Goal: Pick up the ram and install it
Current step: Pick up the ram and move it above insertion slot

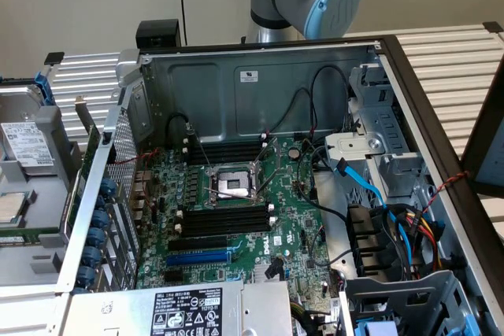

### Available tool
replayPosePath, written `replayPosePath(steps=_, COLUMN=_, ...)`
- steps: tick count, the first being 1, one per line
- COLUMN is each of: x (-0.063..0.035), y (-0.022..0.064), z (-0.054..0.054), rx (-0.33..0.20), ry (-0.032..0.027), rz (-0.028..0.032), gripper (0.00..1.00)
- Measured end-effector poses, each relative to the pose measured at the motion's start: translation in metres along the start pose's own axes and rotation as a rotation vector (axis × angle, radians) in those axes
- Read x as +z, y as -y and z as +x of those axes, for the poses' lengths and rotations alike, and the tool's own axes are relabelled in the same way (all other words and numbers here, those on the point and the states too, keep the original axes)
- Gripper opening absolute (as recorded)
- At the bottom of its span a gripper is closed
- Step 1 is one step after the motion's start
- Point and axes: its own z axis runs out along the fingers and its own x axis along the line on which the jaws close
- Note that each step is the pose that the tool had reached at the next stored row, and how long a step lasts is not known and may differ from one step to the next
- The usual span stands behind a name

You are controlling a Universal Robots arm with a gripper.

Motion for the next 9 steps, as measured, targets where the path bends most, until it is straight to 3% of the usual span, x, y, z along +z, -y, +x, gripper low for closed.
replayPosePath(steps=4, x=0.0004, y=0.0027, z=0.000, rx=0.000, ry=0.0003, rz=0.0003, gripper=0.12)
replayPosePath(steps=9, x=0.0017, y=0.0195, z=-0.002, rx=0.000, ry=0.0001, rz=0.0001, gripper=0.12)
